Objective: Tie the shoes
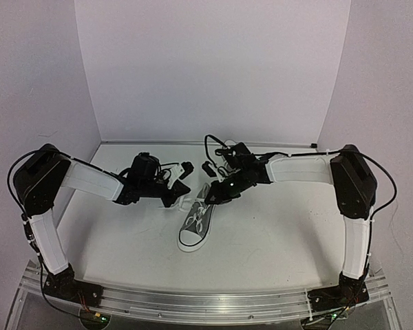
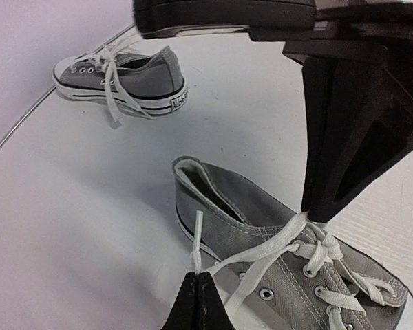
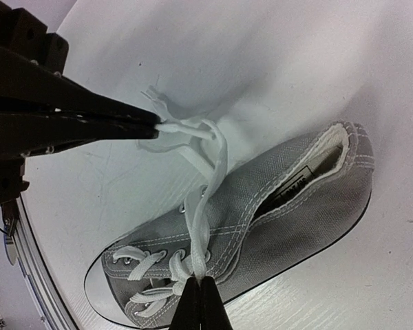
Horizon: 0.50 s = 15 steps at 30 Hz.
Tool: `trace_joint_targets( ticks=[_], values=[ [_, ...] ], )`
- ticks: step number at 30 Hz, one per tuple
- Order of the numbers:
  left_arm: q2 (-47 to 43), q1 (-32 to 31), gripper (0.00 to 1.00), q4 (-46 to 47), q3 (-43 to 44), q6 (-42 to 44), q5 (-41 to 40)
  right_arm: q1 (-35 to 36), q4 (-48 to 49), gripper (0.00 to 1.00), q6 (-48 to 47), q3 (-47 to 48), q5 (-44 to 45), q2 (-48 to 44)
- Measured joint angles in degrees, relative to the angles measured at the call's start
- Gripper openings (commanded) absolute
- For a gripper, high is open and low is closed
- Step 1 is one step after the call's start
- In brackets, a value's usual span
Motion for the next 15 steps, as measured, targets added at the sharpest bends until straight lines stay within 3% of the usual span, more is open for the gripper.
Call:
trace_joint_targets(
  ticks=[15],
  values=[
    [5.1,1.0,0.0,-3.0,6.4,16.1,11.5,0.0,1.7,0.0,-4.0,-3.9,-3.1,-1.7]
  ],
)
